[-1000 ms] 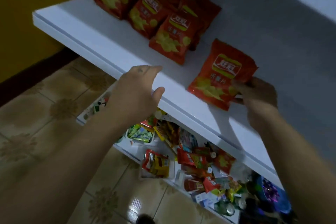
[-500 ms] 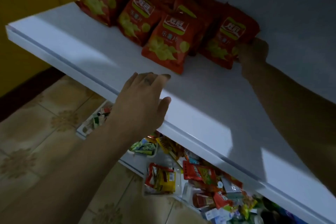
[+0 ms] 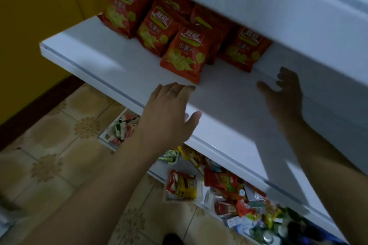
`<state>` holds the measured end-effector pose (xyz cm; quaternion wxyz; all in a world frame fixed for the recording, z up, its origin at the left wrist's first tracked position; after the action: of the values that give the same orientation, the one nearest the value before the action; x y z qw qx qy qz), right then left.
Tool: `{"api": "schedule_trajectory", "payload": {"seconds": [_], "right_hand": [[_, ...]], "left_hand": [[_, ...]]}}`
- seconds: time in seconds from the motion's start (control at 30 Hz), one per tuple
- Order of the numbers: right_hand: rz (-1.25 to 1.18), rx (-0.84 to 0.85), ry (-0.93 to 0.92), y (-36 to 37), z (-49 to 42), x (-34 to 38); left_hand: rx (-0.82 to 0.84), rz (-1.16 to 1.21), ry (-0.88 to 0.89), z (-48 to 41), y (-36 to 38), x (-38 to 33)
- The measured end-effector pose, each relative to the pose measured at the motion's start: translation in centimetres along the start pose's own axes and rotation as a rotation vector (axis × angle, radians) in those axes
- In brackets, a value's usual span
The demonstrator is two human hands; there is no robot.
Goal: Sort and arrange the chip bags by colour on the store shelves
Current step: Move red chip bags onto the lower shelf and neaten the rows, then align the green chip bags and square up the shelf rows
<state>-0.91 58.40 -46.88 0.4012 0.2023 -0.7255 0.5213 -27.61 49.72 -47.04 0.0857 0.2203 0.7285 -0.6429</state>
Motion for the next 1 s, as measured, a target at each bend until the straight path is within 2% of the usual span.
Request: {"api": "schedule_trajectory", "payload": {"seconds": [0.13, 0.23, 0.43, 0.53, 0.67, 0.77, 1.0], "right_hand": [[0.111, 0.223, -0.152, -3.0, 7.3, 3.1], [0.142, 0.296, -0.239, -5.0, 12.3, 5.3], [0.342, 0.407, -0.238, -10.0, 20.9, 7.9], [0.396, 0.392, -0.246, -13.2, 23.6, 9.2], [0.420, 0.317, -0.295, -17.9, 26.0, 11.3], [0.441, 0.239, -0.301, -21.5, 27.1, 12.7], [0.382, 0.037, -0.249, -29.8, 27.1, 14.5]], "left_hand": [[0.052, 0.053, 0.029, 2.8, -1.8, -2.6], [0.086, 0.112, -0.013, 5.9, -3.4, -4.7], [0.171, 0.131, 0.014, 11.8, -6.5, -8.5], [0.159, 0.120, 0.065, 13.1, -8.9, -10.2], [0.056, 0.076, 0.240, 13.8, -13.3, -13.9], [0.078, 0.065, 0.296, 13.7, -16.0, -17.1], [0.002, 0.030, 0.491, 12.4, -20.7, -24.5]]}}
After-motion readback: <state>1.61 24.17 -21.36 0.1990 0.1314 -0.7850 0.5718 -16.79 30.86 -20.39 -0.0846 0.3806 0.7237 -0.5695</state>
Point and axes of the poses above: each hand's wrist, its own z-axis away from the middle knuckle, its own y-axis out of the palm, x = y × z, the point moved 5 cm from there along -z, towards the middle knuckle, and after that the axes turned 4 degrees about -z, right-handed, at the moved point
